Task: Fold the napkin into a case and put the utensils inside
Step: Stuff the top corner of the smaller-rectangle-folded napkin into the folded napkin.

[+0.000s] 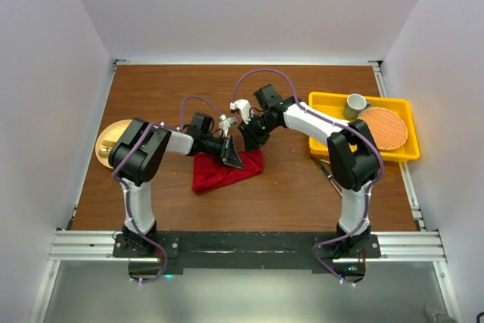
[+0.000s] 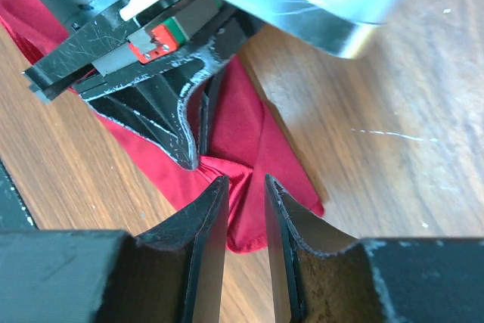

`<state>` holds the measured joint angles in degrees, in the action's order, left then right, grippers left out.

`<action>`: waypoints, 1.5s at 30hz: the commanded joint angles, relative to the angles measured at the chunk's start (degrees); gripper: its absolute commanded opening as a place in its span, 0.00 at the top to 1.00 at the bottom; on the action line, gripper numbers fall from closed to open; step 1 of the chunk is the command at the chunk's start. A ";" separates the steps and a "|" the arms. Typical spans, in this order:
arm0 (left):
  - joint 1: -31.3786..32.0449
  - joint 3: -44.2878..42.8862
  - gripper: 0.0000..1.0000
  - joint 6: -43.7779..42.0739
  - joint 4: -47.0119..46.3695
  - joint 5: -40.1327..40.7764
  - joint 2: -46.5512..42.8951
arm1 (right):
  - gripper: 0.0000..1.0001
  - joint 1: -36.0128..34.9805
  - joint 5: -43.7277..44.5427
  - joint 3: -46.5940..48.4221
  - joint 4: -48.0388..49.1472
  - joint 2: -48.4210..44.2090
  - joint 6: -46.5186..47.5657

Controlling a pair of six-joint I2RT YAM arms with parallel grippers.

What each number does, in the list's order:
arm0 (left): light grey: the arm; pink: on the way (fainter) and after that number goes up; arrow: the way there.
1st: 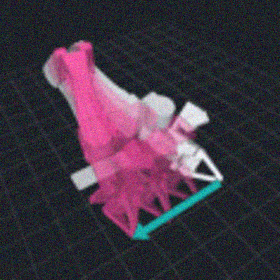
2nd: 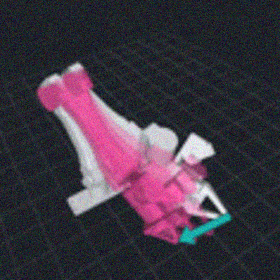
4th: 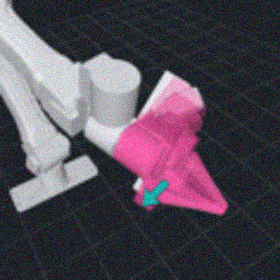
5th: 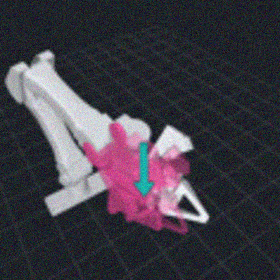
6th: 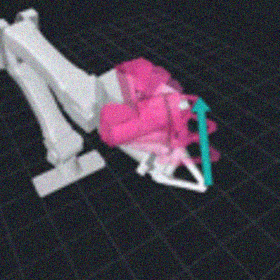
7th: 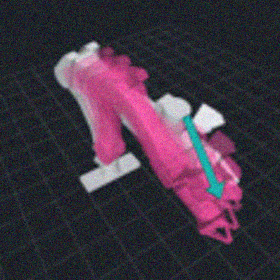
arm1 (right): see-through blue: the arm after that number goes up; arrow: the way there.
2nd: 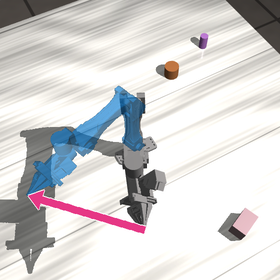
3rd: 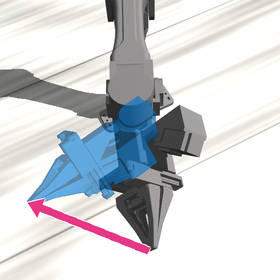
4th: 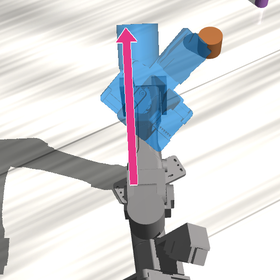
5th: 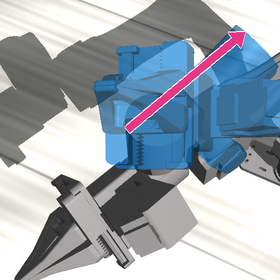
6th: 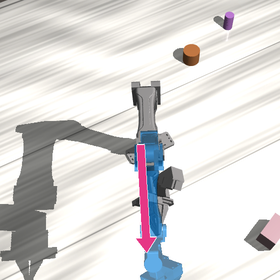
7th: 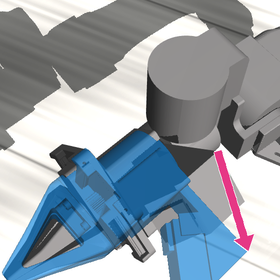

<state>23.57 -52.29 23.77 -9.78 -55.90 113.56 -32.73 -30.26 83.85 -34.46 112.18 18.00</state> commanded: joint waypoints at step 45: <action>-1.78 -2.90 1.00 5.40 -1.99 -0.53 -1.32 | 1.00 -2.07 5.83 -0.62 -0.78 -2.58 2.65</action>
<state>22.50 -53.28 26.94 -9.56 -56.60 114.39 -34.50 -23.51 81.41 -34.04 112.79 19.57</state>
